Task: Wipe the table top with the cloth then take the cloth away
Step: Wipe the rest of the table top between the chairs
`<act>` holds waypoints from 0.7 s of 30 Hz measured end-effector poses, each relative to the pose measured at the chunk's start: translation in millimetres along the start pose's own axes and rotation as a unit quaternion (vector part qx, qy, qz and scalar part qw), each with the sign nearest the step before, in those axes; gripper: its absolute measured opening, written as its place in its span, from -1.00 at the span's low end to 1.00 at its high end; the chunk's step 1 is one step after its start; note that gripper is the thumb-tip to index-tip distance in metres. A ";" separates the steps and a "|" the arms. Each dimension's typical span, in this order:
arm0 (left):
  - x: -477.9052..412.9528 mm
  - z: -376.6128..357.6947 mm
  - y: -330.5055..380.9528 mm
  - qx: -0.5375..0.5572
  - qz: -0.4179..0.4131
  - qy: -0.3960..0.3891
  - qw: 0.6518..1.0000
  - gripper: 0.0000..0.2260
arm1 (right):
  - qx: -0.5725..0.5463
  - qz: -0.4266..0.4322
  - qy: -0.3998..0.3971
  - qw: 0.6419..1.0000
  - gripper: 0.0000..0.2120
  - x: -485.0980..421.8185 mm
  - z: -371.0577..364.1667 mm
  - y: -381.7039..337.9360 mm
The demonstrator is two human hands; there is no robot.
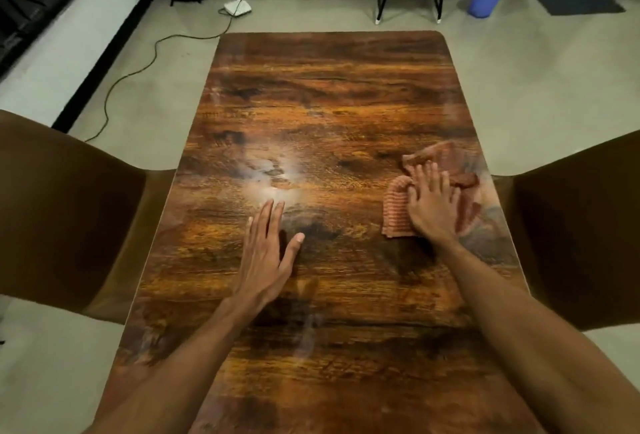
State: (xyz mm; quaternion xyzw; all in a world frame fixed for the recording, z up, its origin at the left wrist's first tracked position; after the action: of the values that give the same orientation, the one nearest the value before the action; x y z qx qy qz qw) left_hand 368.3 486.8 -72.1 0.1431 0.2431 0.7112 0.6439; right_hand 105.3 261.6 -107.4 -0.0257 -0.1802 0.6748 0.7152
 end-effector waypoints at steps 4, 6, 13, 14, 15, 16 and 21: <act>20.2 3.0 2.0 0.001 0.001 -0.008 1.000 -0.35 | 0.021 0.036 -0.003 0.999 -0.43 58.4 -14.3 -19.0; 31.8 5.4 4.7 0.005 0.005 -0.007 1.000 -0.35 | 0.036 0.148 -0.032 0.988 -0.44 119.5 -46.0 -53.4; 87.9 35.8 -21.3 0.020 0.006 0.003 1.000 -0.34 | 0.045 0.127 -0.010 0.991 -0.44 178.9 -52.6 -5.4; 98.1 41.6 -28.0 0.026 0.004 0.006 1.000 -0.35 | 0.036 0.054 0.003 0.998 -0.44 178.0 -45.2 10.1; 106.8 46.4 -34.6 0.028 0.005 0.009 1.000 -0.35 | 0.029 0.002 0.008 1.000 -0.44 182.9 -41.6 15.9; 118.4 52.5 -42.3 0.029 0.008 0.011 0.999 -0.35 | 0.026 -0.020 0.010 0.999 -0.44 197.0 -42.5 6.2; 171.1 77.1 -68.8 0.018 0.030 0.023 0.999 -0.36 | 0.059 0.207 -0.070 0.974 -0.45 328.2 -113.6 -134.6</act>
State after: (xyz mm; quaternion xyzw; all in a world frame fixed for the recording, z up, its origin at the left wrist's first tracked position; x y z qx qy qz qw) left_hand 444.2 671.5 -62.5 0.1452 0.2664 0.7286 0.6141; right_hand 275.2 593.0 -102.5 0.0272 -0.1801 0.8181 0.5455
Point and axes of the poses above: each hand's wrist, its own x-axis away from the middle knuckle, its own z-axis out of the back of the hand, y = z × x, the point moved 4 cm from there along -x, towards the middle knuckle, and after that the axes turned 13 degrees about -z, right-handed, at the moved point
